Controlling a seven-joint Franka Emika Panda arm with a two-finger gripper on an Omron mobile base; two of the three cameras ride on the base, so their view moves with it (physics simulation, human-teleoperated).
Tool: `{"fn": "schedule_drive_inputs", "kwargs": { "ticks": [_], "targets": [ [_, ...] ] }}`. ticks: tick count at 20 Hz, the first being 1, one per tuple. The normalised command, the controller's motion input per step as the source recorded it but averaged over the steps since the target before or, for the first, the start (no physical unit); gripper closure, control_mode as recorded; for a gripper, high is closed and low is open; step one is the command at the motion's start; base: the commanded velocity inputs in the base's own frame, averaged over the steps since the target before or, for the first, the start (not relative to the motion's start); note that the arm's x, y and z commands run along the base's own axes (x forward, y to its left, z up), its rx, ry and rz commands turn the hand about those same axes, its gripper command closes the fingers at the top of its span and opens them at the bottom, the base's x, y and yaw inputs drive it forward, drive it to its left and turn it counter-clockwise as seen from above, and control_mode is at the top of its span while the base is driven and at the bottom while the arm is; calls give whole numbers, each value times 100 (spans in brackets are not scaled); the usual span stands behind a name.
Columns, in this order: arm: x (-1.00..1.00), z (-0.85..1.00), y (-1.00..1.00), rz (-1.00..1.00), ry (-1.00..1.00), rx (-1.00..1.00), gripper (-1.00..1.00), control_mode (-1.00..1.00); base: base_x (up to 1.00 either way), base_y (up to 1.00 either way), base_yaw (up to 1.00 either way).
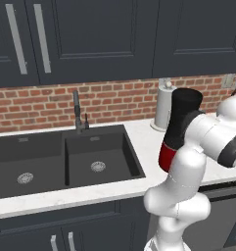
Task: Close the lid blender by securely placing the lid on top.
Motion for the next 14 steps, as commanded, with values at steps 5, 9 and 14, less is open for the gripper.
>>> {"fn": "schedule_drive_inputs", "kwargs": {
  "ticks": [5,9,14],
  "targets": [
    [-34,100,16,-1,-14,0,100,-100,0,0,0],
    [-38,100,17,0,-12,-1,100,-100,0,0,0],
    [-36,100,25,0,-11,-3,100,-100,0,0,0]
  ]
}}
